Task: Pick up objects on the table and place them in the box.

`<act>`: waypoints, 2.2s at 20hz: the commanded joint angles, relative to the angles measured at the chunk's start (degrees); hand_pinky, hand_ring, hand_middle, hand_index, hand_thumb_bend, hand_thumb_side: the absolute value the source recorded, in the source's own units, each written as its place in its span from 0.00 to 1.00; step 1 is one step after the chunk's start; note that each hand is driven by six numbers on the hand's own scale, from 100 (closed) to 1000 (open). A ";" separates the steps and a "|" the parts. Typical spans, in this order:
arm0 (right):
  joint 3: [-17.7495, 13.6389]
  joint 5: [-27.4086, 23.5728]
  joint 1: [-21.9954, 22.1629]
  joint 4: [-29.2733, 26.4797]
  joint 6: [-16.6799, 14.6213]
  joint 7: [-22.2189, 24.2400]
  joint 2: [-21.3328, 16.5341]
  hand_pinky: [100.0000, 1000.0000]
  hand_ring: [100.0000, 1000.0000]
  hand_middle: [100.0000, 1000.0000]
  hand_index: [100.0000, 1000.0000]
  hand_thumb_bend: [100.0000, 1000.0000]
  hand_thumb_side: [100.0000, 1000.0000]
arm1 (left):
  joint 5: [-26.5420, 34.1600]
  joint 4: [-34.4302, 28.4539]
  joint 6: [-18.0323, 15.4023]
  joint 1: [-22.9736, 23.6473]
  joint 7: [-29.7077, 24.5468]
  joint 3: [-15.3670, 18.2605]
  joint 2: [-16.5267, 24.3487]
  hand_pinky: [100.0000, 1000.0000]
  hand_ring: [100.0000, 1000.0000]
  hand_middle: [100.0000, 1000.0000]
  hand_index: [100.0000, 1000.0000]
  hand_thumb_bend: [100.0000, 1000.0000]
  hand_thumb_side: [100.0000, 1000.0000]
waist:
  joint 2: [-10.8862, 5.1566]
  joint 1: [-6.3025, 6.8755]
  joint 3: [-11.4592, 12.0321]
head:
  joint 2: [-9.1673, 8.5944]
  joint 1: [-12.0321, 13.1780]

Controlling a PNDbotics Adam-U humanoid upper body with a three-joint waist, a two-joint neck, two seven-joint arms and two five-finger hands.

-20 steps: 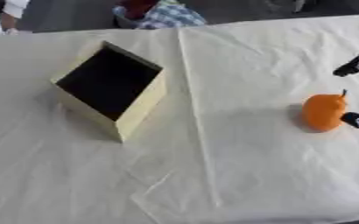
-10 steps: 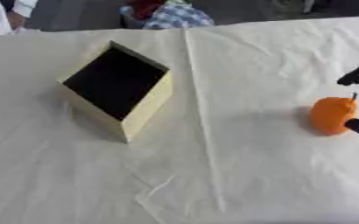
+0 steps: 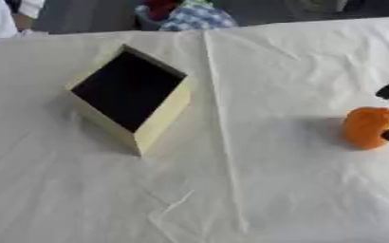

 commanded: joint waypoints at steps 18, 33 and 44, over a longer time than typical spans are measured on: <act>3.75 7.46 -5.62 9.86 -1.92 2.83 1.66 0.65 0.75 0.71 0.87 0.32 0.21 | 0.00 -1.11 0.21 -1.04 -1.46 -0.60 0.00 0.68 0.72 0.73 0.69 0.00 0.80 | -0.11 -0.12 1.02 | -0.72 -0.96; 3.70 10.87 -5.25 3.71 1.14 -15.58 2.27 0.18 0.39 0.23 0.39 0.18 0.00 | 0.06 -1.11 0.66 -1.20 -2.36 -0.82 -0.18 0.67 0.71 0.72 0.69 0.00 0.79 | -0.28 -0.33 1.10 | -0.59 -1.14; 1.62 7.94 -7.57 -6.05 3.62 -15.38 1.12 0.17 0.37 0.25 0.41 0.12 0.00 | 0.10 -1.11 0.94 -1.04 -3.00 -0.87 -0.15 0.67 0.71 0.72 0.69 0.00 0.79 | -0.59 -0.63 0.95 | -0.30 -1.25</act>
